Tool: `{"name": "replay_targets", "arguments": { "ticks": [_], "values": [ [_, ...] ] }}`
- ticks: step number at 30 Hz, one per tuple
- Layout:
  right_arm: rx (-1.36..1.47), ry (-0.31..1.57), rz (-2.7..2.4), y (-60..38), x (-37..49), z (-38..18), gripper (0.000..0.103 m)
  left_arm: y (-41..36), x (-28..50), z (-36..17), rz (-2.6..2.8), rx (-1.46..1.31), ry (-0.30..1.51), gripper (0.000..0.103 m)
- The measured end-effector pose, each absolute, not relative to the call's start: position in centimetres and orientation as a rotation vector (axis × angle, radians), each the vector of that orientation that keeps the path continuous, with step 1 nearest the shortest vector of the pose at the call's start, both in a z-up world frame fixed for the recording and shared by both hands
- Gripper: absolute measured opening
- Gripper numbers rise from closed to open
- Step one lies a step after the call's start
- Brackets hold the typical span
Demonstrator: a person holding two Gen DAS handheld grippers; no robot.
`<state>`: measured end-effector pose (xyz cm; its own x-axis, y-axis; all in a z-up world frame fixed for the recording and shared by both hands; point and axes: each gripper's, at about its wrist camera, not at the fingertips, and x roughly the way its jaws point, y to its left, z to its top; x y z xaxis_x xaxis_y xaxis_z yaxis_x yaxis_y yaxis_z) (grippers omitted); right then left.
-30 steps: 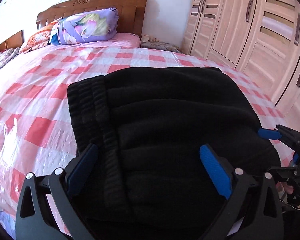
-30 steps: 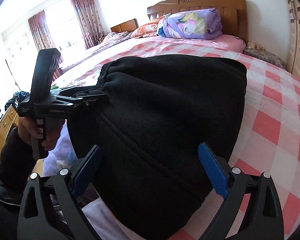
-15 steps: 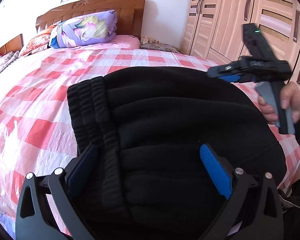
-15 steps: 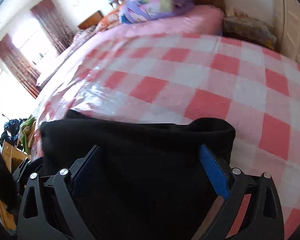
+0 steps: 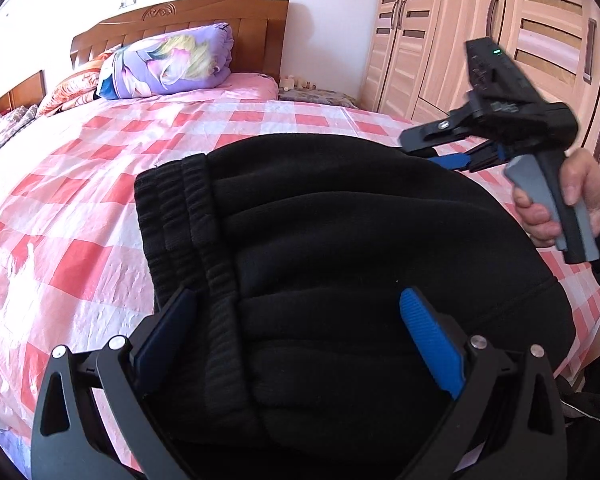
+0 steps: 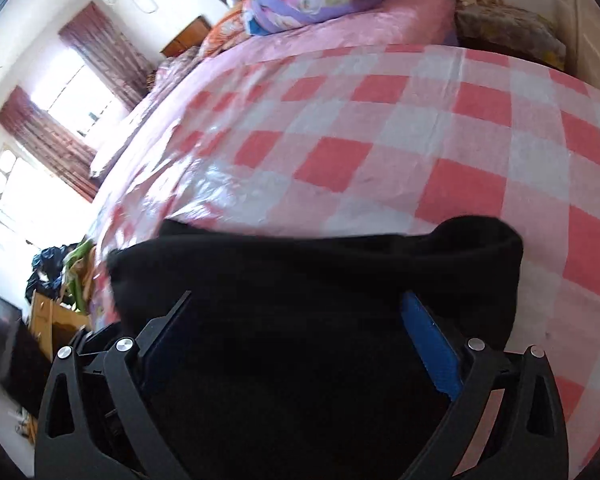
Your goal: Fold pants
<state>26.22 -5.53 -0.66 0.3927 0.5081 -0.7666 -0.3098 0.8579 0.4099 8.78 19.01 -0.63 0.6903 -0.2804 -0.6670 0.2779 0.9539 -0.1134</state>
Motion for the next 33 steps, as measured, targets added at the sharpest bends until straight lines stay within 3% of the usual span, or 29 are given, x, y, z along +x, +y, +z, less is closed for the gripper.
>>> {"name": "replay_targets", "arguments": {
  "ticks": [3, 8, 12, 14, 20, 23, 26, 30, 33],
  "values": [
    [0.306, 0.969, 0.454, -7.0, 28.1, 0.8, 0.092, 18.6, 8.8, -0.4, -0.308, 0.023, 0.765, 0.101],
    [0.388, 0.947, 0.595, -6.5, 25.8, 3.2, 0.096, 18.8, 9.0, -0.4, -0.318, 0.021, 0.774, 0.101],
    [0.197, 1.037, 0.609, -2.4, 24.5, 1.2, 0.098, 18.9, 9.3, -0.6, -0.316, 0.014, 0.774, 0.102],
    [0.239, 1.062, 0.578, -2.7, 26.1, 0.0, 0.097, 18.8, 9.4, -0.6, -0.315, 0.02, 0.778, 0.102],
    [0.376, 0.925, 0.488, -5.8, 26.5, 3.6, 0.097, 18.8, 9.6, -0.6, -0.321, 0.027, 0.791, 0.102],
    [0.284, 0.884, 0.571, -4.8, 22.4, 5.1, 0.097, 18.8, 9.6, -0.7, -0.324, 0.023, 0.785, 0.102],
    [0.139, 0.939, 0.615, -2.8, 20.2, 4.1, 0.098, 18.9, 9.8, -0.8, -0.323, 0.019, 0.781, 0.102],
    [0.089, 1.012, 0.504, -2.0, 23.2, 0.7, 0.098, 18.7, 9.7, -0.7, -0.314, 0.027, 0.792, 0.102],
    [0.24, 1.028, 0.458, -4.7, 25.5, 0.3, 0.098, 17.9, 9.3, -0.1, -0.306, 0.09, 0.816, 0.102]
  ]
}}
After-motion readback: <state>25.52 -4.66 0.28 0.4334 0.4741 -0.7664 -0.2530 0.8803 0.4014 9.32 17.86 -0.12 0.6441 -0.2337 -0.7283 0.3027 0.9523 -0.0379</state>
